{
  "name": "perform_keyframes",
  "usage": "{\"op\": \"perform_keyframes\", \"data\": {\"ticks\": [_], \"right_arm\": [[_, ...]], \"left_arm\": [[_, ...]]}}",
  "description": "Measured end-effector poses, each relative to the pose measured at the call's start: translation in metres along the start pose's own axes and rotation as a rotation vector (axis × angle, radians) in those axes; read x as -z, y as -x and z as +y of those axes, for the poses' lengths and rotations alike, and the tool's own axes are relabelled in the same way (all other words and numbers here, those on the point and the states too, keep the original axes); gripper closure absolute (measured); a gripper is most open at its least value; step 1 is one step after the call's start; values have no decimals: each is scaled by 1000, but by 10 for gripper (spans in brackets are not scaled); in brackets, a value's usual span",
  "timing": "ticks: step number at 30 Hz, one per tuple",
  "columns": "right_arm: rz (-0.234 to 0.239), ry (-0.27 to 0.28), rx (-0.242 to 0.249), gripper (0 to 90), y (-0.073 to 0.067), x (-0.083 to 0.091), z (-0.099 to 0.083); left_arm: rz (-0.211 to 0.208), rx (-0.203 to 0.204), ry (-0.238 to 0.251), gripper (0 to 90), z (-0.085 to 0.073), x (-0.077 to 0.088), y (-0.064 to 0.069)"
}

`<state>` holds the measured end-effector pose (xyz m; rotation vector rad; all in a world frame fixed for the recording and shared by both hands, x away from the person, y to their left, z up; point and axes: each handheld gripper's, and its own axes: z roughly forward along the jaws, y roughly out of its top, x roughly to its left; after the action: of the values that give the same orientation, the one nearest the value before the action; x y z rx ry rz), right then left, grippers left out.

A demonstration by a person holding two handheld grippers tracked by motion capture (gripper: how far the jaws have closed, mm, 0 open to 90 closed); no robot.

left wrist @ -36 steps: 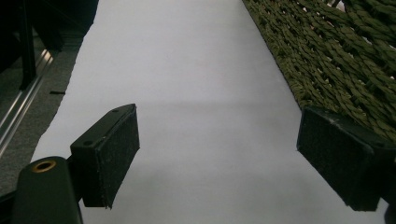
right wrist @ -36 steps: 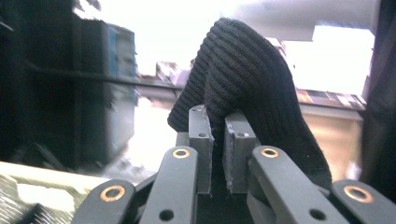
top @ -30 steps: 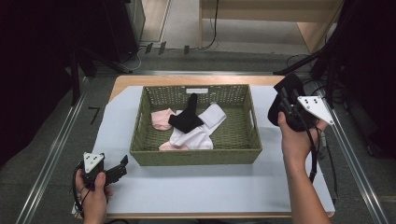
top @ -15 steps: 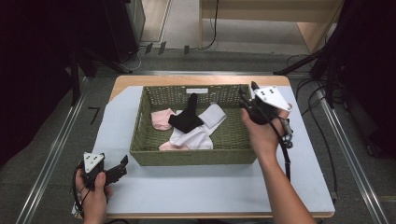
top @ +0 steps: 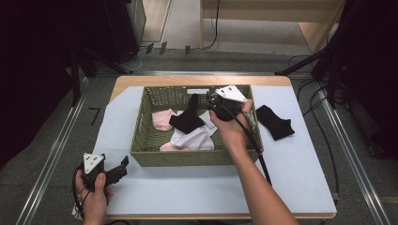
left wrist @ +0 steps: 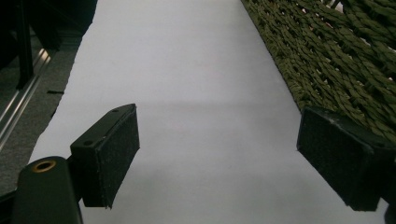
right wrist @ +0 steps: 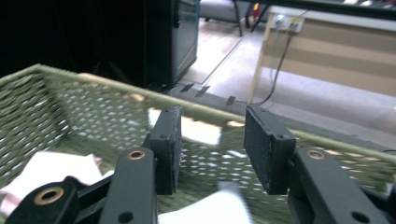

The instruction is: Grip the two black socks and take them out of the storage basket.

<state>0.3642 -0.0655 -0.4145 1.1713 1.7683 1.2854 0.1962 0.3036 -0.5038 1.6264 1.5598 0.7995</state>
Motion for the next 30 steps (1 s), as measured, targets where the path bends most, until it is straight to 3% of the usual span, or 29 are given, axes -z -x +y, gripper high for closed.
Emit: {"op": "perform_keyframes", "data": {"ticks": [3,4,10,11,13,14,15,16,21,30], "right_arm": [[29,-38,-6,565,-9,-9,-4],[44,-72,5,546,-15,-16,-5],[80,-146,-11,520,-25,-28,-7],[98,-194,1,508,-31,-35,-10],[111,-226,2,499,-33,-38,-11],[132,-278,6,488,-35,-43,-14],[132,-278,6,488,-35,-43,-14],[148,-322,-9,467,-35,-47,-18],[134,-380,-59,428,-33,-54,-21],[182,-532,-92,501,-36,-68,-32]], "left_arm": [[-1,0,1,141,0,0,0],[-1,0,1,141,0,0,0],[-2,0,-1,141,0,0,0],[-3,0,-1,141,0,0,0],[-3,0,0,141,0,0,0],[-3,0,0,141,0,0,0],[-3,0,0,141,0,0,0],[-4,-1,-2,141,0,0,0],[-3,-3,0,141,0,0,0],[-6,-8,-2,141,0,0,0]]}}
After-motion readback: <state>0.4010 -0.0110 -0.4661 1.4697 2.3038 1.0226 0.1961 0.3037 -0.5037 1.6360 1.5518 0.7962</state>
